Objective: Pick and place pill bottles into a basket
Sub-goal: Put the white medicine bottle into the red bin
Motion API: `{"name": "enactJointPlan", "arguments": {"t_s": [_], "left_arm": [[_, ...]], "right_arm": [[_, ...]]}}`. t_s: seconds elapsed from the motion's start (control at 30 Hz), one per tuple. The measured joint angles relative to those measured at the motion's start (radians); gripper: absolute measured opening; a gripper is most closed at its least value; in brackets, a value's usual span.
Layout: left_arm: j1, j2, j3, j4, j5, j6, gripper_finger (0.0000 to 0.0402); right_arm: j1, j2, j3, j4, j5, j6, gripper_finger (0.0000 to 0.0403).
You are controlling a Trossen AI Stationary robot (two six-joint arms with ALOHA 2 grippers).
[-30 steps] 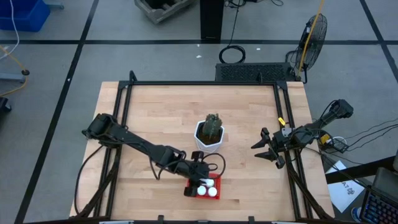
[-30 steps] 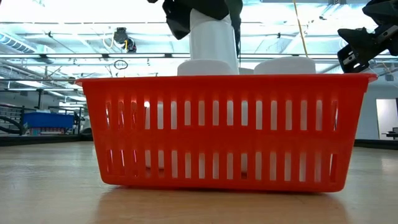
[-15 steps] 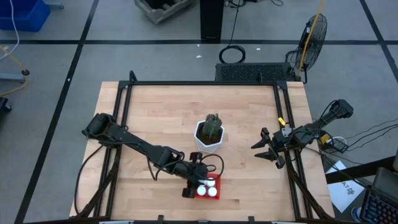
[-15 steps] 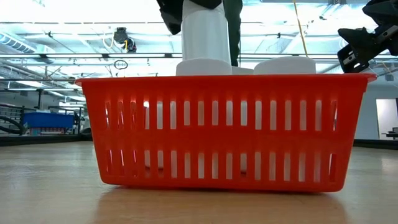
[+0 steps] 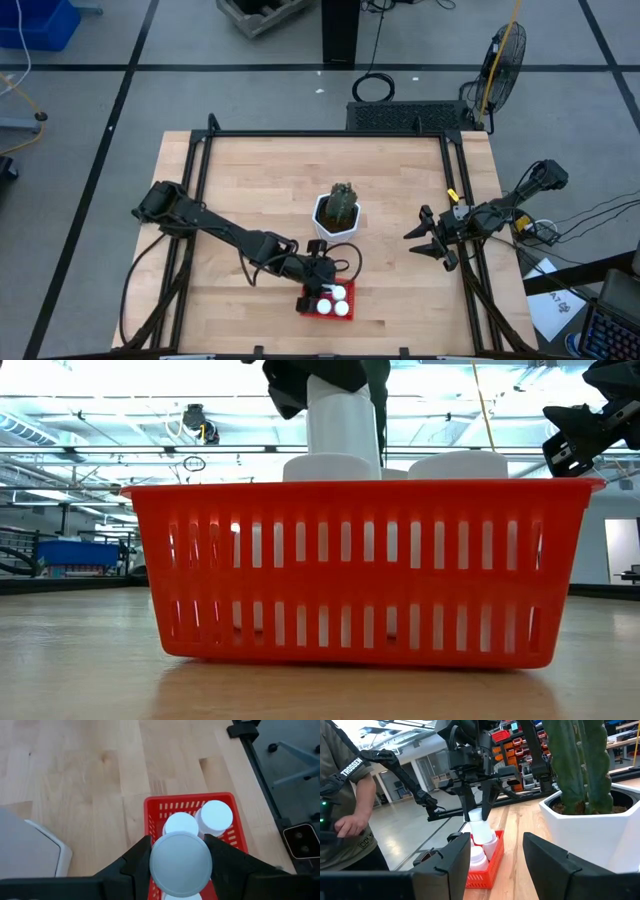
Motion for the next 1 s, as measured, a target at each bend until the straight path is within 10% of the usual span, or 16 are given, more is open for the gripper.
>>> {"name": "enactJointPlan", "arguments": {"t_s": [1.0], "left_arm": [[-0.013,0.074,-0.014,0.022,0.015,0.006,0.0164]], "right_arm": [[0.0,0.0,0.0,0.0,0.0,0.0,0.0172]]}}
